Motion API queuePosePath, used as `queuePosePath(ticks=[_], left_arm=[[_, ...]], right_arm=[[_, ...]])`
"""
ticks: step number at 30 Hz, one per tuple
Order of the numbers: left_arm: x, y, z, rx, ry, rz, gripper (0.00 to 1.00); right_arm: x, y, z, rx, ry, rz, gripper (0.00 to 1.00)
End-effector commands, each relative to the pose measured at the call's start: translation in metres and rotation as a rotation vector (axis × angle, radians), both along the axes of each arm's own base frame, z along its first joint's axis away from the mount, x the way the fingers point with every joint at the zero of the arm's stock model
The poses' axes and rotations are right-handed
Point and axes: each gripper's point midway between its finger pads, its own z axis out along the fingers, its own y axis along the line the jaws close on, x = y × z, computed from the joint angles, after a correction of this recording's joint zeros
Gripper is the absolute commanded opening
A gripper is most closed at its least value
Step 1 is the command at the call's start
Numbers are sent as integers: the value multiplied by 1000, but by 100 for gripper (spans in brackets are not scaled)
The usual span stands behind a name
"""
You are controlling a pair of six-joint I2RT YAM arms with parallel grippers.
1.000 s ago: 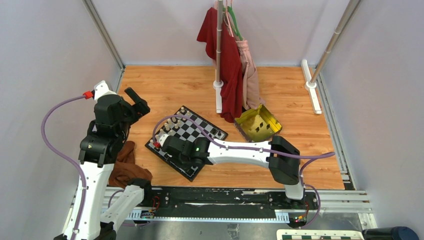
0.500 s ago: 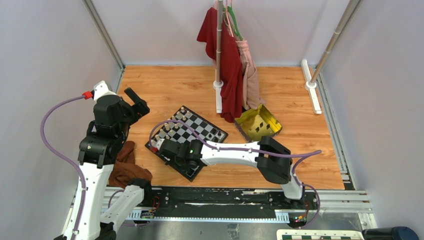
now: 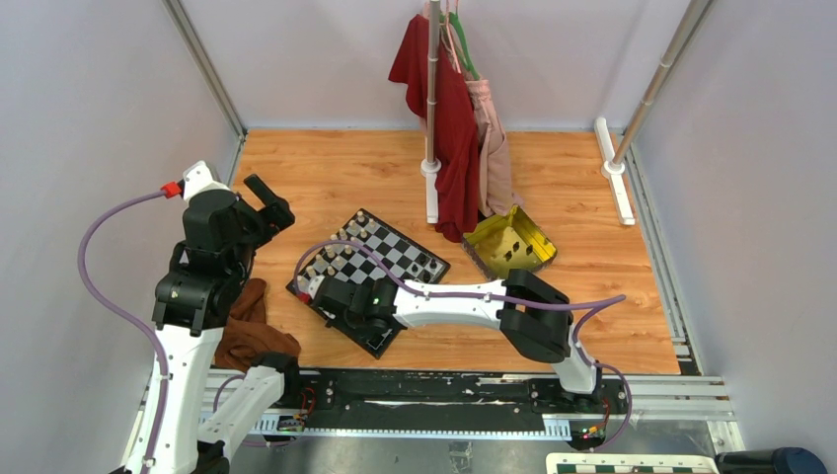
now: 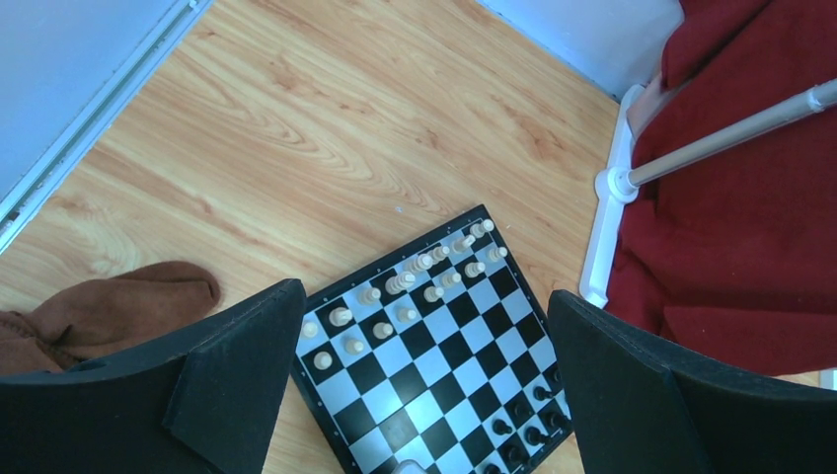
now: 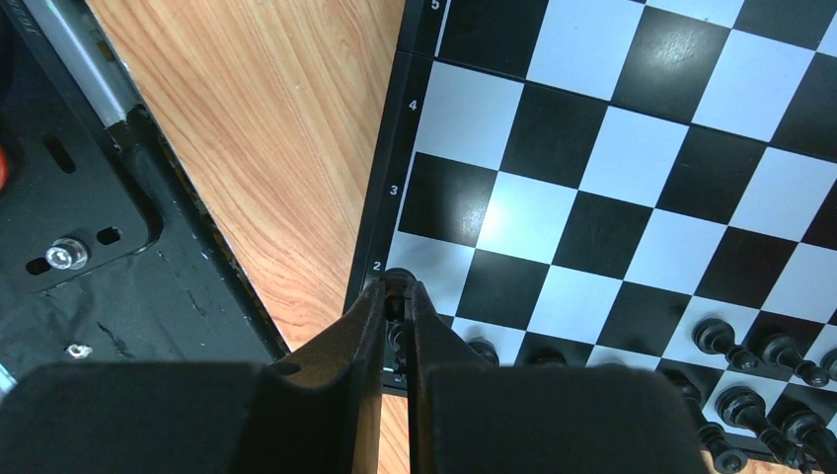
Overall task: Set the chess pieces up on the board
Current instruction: Place the chess piece on the chessboard.
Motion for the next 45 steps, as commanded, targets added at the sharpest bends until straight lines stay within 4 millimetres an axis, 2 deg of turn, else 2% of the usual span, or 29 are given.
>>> queuePosePath(ticks=[1,20,30,45], left_arm=[[-1,2,-5,10,15,0,100],[1,3,-13,28,37,-1,100],[3,2,-14,27,39,-6,100],[3,1,-11,21,31,-5,100]], right_arm=[[7,-9,-19,-46,-5,-1,0],[15,-18,-35,-81,-10,-9,1],[16,-20,-36,-82,1,-8,28],[16,-17,-22,-52,5,10,32]])
